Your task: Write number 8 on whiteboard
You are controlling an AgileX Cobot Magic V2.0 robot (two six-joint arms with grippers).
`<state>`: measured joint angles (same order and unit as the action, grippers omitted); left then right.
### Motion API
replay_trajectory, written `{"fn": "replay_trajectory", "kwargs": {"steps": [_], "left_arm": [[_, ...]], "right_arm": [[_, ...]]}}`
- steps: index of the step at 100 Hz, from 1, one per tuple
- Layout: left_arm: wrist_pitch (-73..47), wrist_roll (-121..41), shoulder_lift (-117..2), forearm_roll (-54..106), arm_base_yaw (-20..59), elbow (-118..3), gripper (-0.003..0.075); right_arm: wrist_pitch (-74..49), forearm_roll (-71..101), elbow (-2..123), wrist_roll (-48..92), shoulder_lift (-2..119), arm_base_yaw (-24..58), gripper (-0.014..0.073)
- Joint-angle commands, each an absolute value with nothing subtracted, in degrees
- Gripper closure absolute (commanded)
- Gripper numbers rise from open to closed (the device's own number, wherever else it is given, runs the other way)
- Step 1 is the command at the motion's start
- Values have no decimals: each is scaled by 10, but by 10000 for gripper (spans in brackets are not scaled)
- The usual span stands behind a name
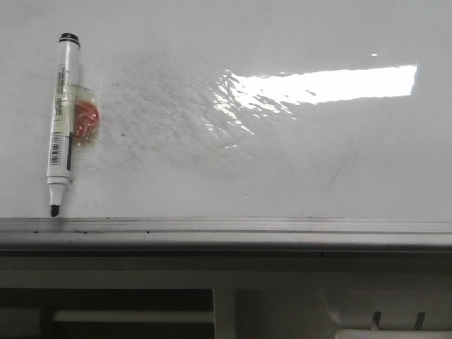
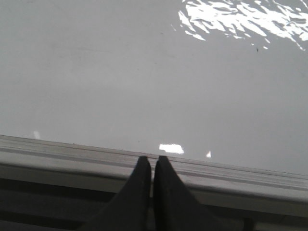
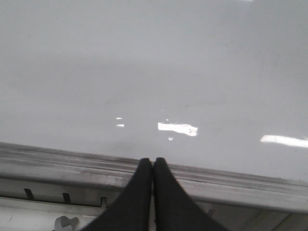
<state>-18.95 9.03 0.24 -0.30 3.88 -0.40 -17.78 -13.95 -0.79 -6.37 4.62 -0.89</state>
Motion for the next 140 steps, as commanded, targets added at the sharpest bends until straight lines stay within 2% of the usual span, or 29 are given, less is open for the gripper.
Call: {"fn": "replay_trajectory", "kwargs": {"steps": [1, 13, 25, 49, 74, 81, 94, 106, 113, 120, 124, 125, 129, 130, 131, 133, 140], "left_arm": [[-162, 95, 15, 0, 37, 19, 741], [-160, 95, 15, 0, 37, 19, 741], [-147, 96, 15, 12, 37, 19, 741], [-111, 105, 15, 379, 37, 19, 741], [-84, 98, 15, 497, 38, 10, 741], [-87, 85, 15, 489, 41, -8, 741], [-130, -10, -7, 468, 45, -69, 741], [-198, -133, -71, 447, 45, -138, 741], [-246, -204, -131, 435, 45, -178, 734], [-289, -249, -193, 434, 45, -214, 671], [-316, -274, -237, 434, 45, -237, 577], [-320, -274, -237, 434, 45, -240, 577], [-336, -283, -267, 435, 46, -254, 496], [-340, -287, -277, 438, 48, -259, 447], [-341, -287, -288, 438, 50, -259, 447], [-342, -289, -302, 442, 54, -267, 388], [-343, -294, -339, 449, 74, -281, 315]], "right_arm": [[-147, -143, -13, -62, 54, -13, 625], [-136, -154, -13, -62, 54, -13, 625], [-57, -174, -13, -62, 54, -13, 625], [128, -111, -13, -68, 54, -13, 625], [161, 170, -3, -69, 54, -13, 625], [138, 180, 21, -69, 54, -13, 625], [22, 157, 99, -55, 61, -13, 625], [-81, 79, 172, -55, 91, -13, 624], [-152, 44, 212, -55, 117, -13, 594], [-211, 37, 241, -55, 142, -13, 517], [-237, 37, 254, -55, 158, -13, 446], [-241, 37, 256, -55, 158, -13, 446], [-261, 40, 264, -55, 169, -13, 381], [-267, 40, 267, -55, 173, -13, 360], [-270, 40, 267, -55, 174, -13, 350], [-275, 42, 269, -55, 179, -13, 323], [-289, 49, 276, -55, 188, -13, 257]]}}
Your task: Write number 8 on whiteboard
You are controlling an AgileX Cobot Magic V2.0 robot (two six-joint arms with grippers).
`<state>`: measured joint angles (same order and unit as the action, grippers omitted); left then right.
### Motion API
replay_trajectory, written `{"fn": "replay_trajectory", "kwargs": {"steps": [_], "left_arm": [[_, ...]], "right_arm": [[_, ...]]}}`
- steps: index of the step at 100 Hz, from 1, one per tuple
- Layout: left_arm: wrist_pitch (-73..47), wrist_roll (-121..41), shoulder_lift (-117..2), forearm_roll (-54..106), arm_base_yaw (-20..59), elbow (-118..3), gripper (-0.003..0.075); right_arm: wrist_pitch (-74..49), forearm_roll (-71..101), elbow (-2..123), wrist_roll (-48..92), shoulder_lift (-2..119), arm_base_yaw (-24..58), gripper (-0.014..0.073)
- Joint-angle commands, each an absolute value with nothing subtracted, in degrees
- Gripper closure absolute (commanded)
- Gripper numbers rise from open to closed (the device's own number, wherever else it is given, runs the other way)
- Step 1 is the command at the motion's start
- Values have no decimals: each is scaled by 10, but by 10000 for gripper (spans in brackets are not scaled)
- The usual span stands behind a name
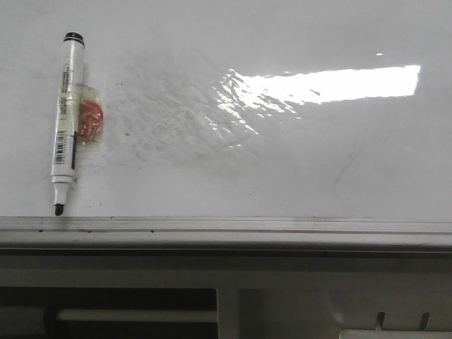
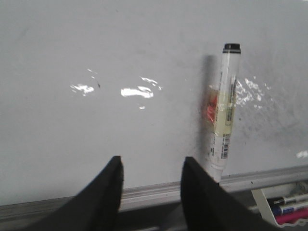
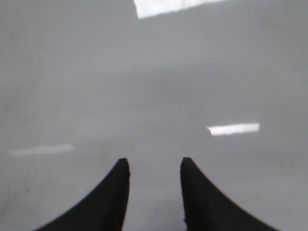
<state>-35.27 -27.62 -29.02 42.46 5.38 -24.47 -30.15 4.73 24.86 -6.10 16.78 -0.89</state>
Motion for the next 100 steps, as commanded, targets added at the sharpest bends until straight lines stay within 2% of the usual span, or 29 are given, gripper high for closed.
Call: {"fn": "replay_trajectory", "kwargs": {"steps": [1, 18, 48, 73, 87, 92, 100], "left_arm": [[-343, -295, -343, 449, 79, -283, 314], [-324, -322, -431, 463, 152, -297, 396], [-107, -321, -549, 510, 330, -297, 398], [-25, -321, -622, 557, 379, -297, 412], [-12, -321, -645, 565, 379, -297, 519], [-7, -321, -651, 565, 379, -297, 584], [-10, -321, -652, 563, 379, -298, 731]], "right_arm": [[-290, 50, 277, -55, 188, -13, 253], [-285, 53, 277, -55, 189, -11, 247], [-278, 54, 277, -55, 189, -11, 247], [-278, 63, 277, -55, 189, -11, 247], [-275, 65, 277, -55, 189, -11, 247], [-275, 72, 277, -54, 190, -11, 248], [-281, 83, 282, -44, 196, 1, 248]]}}
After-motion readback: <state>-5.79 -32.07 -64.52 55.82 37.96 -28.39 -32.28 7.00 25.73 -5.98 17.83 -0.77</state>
